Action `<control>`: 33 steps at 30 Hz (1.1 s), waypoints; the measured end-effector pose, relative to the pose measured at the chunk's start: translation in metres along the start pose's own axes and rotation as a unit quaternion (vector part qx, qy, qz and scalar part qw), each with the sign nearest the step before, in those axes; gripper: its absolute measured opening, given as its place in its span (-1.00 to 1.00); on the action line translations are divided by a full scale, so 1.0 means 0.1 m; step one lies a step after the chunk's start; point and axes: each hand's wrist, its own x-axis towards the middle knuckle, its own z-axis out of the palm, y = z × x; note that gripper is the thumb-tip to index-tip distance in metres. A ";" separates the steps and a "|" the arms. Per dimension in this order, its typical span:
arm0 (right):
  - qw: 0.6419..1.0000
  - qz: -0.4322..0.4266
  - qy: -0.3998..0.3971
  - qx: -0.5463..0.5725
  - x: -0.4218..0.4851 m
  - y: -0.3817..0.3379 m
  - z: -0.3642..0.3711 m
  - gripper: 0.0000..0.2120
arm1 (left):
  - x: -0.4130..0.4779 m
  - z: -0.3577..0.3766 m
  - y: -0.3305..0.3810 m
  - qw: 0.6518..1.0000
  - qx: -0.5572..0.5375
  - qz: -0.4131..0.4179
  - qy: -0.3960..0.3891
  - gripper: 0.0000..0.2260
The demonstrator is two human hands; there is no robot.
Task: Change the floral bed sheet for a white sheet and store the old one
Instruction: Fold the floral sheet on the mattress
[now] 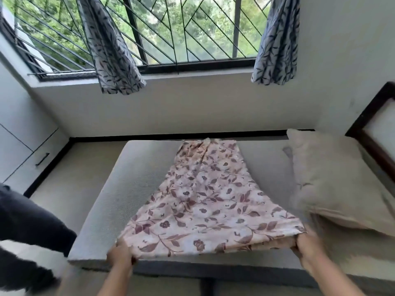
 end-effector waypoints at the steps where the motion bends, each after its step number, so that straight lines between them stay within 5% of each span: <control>1: 1.000 0.016 0.008 -0.009 0.02 0.12 -0.06 -0.72 | 0.03 0.01 -0.13 1.000 0.012 -0.002 0.013 -0.58; 5: 0.999 0.050 0.009 0.008 0.05 0.21 -0.11 -0.72 | -0.26 0.02 -0.11 0.999 0.039 0.002 0.001 -0.57; 9: 0.996 0.037 -0.031 0.081 0.00 -0.16 0.00 -0.65 | -0.44 0.08 0.23 0.994 -0.106 0.024 -0.031 -0.69; 15: 0.969 -0.014 -0.104 0.222 -0.16 -0.77 0.12 -0.56 | -0.67 0.03 0.81 0.936 -0.312 0.043 -0.156 -0.74; 20: 0.939 -0.035 -0.211 0.268 -0.35 -1.17 -0.12 -0.61 | -0.90 -0.36 1.08 0.894 -0.279 0.096 -0.337 -0.60; 22: 0.928 -0.035 -0.253 0.270 -0.35 -1.23 -0.30 -0.61 | -0.88 -0.58 1.08 0.864 -0.274 0.134 -0.401 -0.41; 25: 0.922 -0.030 -0.290 0.256 -0.28 -1.17 -0.53 -0.51 | -0.79 -0.80 1.09 0.735 -0.286 0.145 -0.597 -0.31; 28: 0.901 -0.103 -0.350 0.234 -0.20 -1.25 -0.60 -0.49 | -0.72 -0.74 1.15 0.673 -0.281 0.139 -0.669 -0.28; 31: 0.886 -0.081 -0.375 0.260 -0.24 -1.43 -0.35 -0.31 | -0.48 -0.53 1.21 0.690 -0.294 0.132 -0.648 -0.25; 33: 0.884 -0.108 -0.392 0.229 -0.26 -1.51 -0.21 -0.30 | -0.50 -0.39 1.34 0.753 -0.272 0.133 -0.584 -0.30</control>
